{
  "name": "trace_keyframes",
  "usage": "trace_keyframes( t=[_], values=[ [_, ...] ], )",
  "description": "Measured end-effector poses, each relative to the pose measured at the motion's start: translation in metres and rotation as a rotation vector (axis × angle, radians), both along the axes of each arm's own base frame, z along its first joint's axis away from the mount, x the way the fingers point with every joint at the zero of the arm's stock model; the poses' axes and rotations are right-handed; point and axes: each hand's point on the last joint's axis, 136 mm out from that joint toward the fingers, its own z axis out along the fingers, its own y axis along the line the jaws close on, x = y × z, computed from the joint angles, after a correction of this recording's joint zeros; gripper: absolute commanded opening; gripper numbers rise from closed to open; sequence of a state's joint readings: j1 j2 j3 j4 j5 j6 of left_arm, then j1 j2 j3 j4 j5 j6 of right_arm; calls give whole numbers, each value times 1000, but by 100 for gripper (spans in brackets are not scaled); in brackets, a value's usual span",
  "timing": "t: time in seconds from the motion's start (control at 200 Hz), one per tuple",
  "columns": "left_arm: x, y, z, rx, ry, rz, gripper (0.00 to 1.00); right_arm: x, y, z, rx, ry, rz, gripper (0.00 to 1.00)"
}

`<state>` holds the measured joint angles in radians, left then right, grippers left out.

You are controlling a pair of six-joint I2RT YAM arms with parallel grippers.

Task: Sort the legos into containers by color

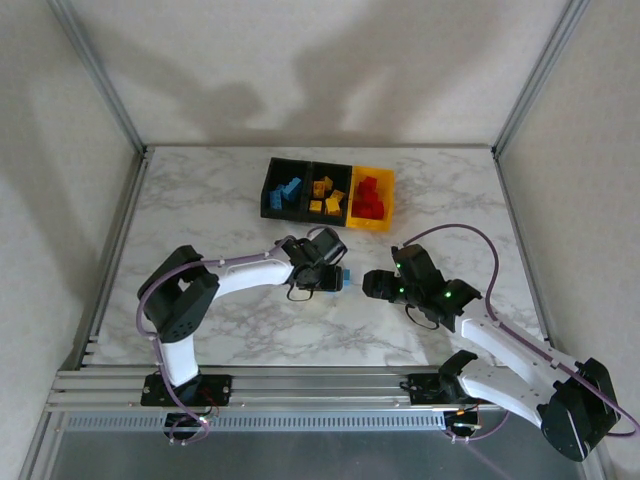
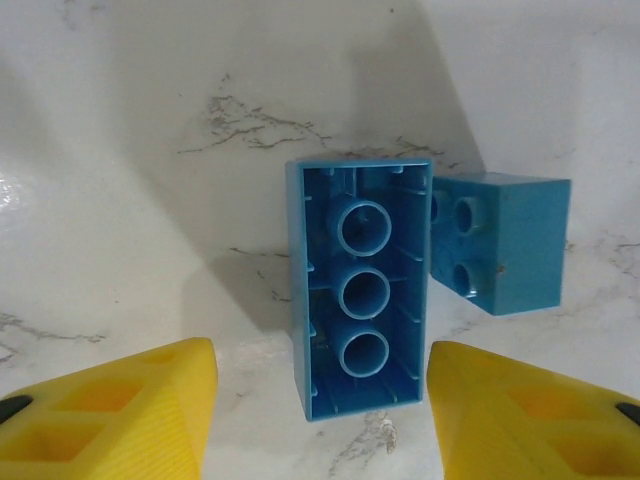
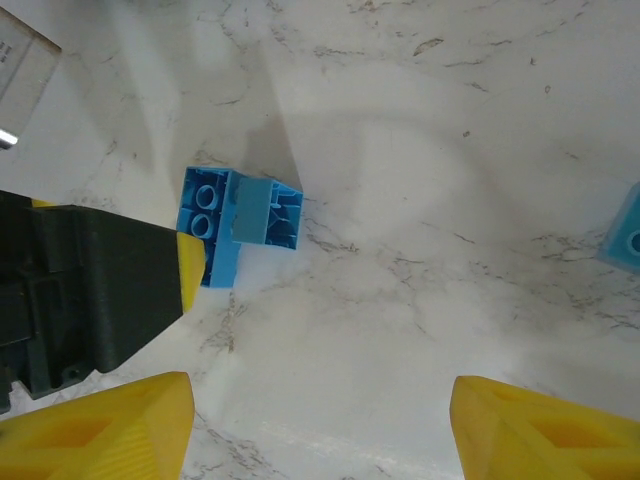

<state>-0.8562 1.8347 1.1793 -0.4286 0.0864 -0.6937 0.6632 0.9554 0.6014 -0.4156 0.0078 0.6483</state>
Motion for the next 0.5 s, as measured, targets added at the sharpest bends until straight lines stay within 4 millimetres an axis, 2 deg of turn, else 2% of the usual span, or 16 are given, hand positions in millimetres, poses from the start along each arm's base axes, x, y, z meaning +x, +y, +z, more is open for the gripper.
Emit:
trace_keyframes(
  t=[0.21, 0.31, 0.501],
  values=[
    [3, -7, -5, 1, 4, -2, 60, 0, -1, 0, 0, 0, -5, 69],
    [2, -9, -9, 6, 10, -4, 57, 0, -2, 0, 1, -2, -5, 69],
    [1, -10, -15, 16, 18, -7, 41, 1, -3, 2, 6, -8, -10, 69]
  ],
)
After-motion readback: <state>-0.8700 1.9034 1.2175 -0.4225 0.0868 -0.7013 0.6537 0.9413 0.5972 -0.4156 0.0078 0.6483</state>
